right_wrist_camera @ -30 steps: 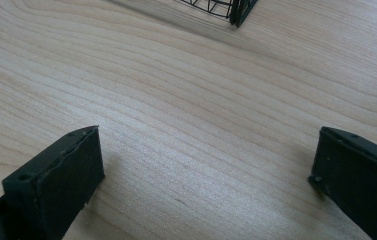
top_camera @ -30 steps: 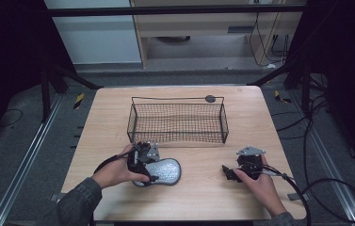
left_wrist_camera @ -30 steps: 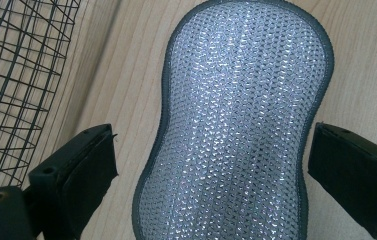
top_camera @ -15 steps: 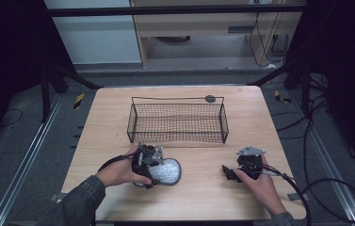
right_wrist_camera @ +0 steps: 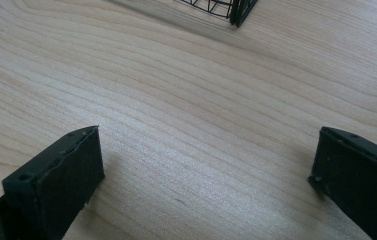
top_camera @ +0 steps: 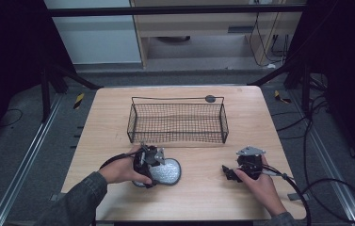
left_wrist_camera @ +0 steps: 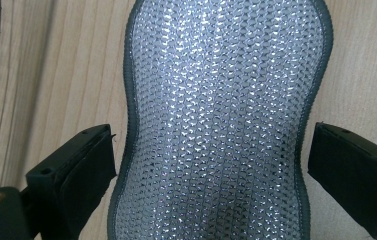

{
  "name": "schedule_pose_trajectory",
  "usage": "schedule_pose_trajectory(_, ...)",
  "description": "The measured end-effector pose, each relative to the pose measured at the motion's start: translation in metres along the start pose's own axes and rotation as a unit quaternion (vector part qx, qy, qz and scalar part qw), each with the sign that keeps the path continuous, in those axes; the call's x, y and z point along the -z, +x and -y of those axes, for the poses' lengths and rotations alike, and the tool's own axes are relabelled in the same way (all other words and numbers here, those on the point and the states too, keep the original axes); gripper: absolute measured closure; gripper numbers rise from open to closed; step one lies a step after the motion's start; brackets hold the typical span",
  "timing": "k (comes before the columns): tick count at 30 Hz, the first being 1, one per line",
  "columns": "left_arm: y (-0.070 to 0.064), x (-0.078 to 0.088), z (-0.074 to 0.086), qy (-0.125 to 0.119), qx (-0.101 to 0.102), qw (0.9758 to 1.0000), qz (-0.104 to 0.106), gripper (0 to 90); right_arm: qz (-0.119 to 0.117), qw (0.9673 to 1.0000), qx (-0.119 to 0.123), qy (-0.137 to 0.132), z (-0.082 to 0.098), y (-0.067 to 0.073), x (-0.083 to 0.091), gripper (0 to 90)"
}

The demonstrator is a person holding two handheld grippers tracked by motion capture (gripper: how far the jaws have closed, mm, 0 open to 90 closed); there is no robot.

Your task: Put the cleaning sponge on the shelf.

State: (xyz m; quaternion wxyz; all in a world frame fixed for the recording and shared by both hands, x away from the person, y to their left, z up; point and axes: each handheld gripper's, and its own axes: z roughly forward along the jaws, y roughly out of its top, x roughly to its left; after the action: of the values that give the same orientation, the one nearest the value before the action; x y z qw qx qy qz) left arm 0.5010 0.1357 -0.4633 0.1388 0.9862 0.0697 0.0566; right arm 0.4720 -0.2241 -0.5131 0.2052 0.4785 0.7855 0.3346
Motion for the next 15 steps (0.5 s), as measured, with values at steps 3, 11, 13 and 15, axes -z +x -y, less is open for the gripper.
schedule_pose_trajectory(3,0.0,-0.002,0.001,0.006,-0.001,1.0,0.006,4.1,0.0,1.0,0.0,0.0,0.0,0.0,0.0,0.4)
schedule_pose_trajectory(11,0.002,-0.007,0.0,0.012,-0.006,0.9999,0.01,3.7,0.0,1.0,0.0,0.0,0.0,0.0,0.0,0.4)
schedule_pose_trajectory(13,0.003,-0.009,0.0,0.014,-0.005,0.9998,0.011,3.7,0.0,1.0,0.0,0.0,0.0,0.0,0.0,0.4)
schedule_pose_trajectory(15,0.004,-0.011,0.0,0.015,-0.004,0.9998,0.013,2.5,0.0,1.0,0.0,0.0,0.0,0.0,0.0,0.4)
